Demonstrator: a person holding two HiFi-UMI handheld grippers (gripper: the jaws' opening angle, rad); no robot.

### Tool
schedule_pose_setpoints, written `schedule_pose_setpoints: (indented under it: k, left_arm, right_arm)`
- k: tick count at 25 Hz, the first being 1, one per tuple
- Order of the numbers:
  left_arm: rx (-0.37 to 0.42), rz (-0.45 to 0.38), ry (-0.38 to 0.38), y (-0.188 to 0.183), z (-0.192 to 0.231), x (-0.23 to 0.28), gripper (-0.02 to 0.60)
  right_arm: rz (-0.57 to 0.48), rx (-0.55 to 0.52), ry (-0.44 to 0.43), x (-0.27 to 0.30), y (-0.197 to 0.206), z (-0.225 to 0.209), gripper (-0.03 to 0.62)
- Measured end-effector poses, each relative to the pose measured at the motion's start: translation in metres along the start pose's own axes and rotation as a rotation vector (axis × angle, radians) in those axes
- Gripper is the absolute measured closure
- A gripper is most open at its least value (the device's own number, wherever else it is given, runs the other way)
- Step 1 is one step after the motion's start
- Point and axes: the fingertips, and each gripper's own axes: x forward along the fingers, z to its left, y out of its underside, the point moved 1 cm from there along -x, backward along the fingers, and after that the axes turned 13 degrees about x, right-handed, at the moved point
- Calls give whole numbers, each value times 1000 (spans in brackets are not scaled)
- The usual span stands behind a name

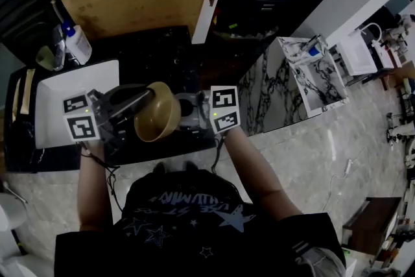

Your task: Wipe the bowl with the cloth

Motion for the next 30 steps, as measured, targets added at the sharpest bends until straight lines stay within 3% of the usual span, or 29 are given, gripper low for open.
schedule_pose_setpoints:
  k: [9,15,18,23,28,30]
  left_arm:
    - [18,2,-278,3,59,-13,558]
    - [10,64,-350,20,87,-27,560]
    - [10,123,-416,28,101,-38,560]
    - [11,267,-529,51,122,-49,560]
    - [46,401,-583,76,140,-42,560]
    - [40,437,-582,86,144,-39,560]
  right_arm:
    - [-4,44,17,1,14,1,546]
    - [-64,72,94,-13,19,-5,546]
    - [-142,82,144,-24,14,-8,546]
    - [-276,70,405,-65,3,-30,546]
    - [-316,62,589,-86,3,-36,546]
    - [-293,66,701,-92,11,-42,546]
